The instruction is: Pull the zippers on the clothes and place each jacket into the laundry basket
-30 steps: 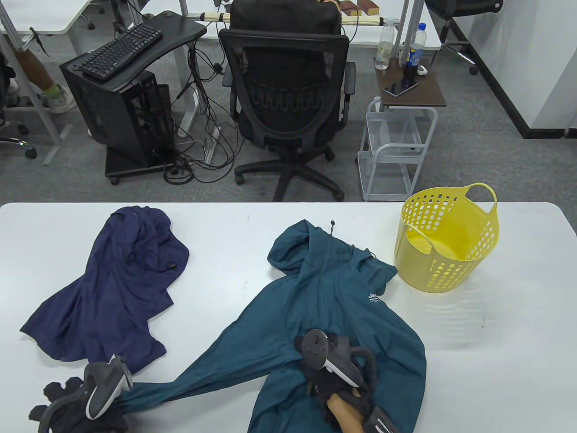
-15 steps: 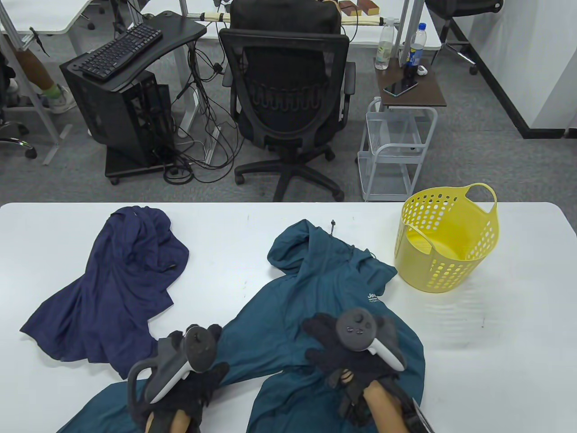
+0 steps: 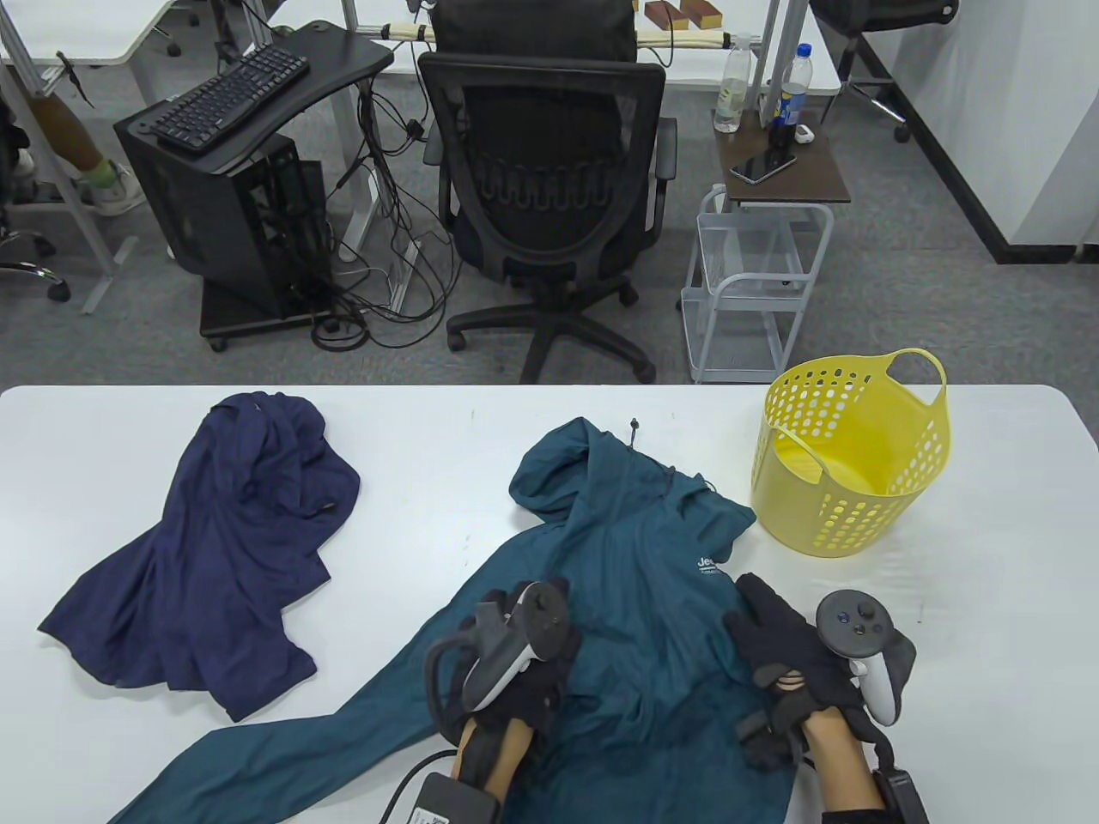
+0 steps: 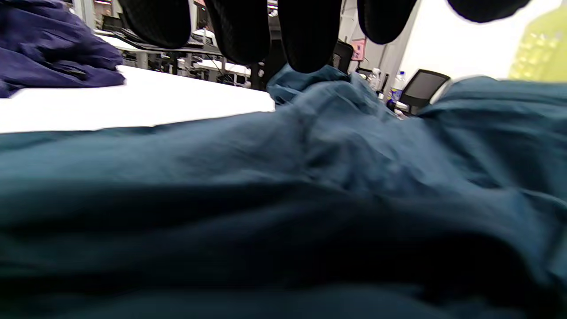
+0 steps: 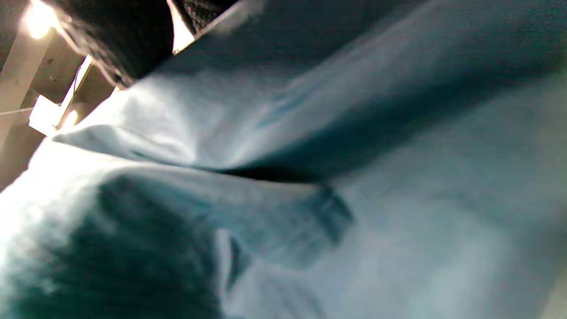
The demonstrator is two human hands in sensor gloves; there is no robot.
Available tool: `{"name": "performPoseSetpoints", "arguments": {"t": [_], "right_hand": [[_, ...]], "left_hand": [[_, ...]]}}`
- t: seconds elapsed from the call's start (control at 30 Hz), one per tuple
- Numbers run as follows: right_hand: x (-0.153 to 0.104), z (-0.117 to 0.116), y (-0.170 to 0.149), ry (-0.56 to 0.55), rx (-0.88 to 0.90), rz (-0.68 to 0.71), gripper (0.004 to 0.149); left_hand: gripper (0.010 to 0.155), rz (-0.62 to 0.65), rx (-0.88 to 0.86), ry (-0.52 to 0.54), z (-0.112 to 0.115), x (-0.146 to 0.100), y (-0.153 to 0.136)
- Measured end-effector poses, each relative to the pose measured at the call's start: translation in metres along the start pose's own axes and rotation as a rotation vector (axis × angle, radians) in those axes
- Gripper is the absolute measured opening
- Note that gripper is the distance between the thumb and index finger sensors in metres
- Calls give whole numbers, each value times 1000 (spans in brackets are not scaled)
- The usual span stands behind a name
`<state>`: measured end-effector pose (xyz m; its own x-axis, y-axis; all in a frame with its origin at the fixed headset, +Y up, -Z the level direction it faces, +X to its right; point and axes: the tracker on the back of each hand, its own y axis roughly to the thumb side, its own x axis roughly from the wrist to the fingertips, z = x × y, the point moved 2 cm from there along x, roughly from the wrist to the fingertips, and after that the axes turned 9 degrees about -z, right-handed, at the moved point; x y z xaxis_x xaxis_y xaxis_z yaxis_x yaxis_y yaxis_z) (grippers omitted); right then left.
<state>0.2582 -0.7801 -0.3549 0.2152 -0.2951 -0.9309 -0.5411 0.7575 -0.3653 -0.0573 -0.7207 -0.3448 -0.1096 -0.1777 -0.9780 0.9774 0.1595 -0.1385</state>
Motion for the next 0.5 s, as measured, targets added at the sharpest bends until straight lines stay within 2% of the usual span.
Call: {"name": "performPoseSetpoints", "arguments": {"t": [0.1,0.2,0.33,0.4,0.43,0.5], "right_hand": [[-2,-9,7,0,-137,3,70],[-7,-15,14,-5,-219,32,55],[-29,-8,34,-155,-148,133,43],[-46,-8,49,-213,-137,238,43],[-57,-11,59,-212,-149,315,43],[-74,-23,74,-168,-189,435,43]], "left_hand": [[66,30,3,0,10,-3,9],[65,57,6,-10,18,-7,8],[64,91,-38,8,19,-16,3],[58,128,-107,24,13,-20,0],[59,174,-186,-10,10,-22,-1],[57,190,-442,-93,9,-21,-10]]}}
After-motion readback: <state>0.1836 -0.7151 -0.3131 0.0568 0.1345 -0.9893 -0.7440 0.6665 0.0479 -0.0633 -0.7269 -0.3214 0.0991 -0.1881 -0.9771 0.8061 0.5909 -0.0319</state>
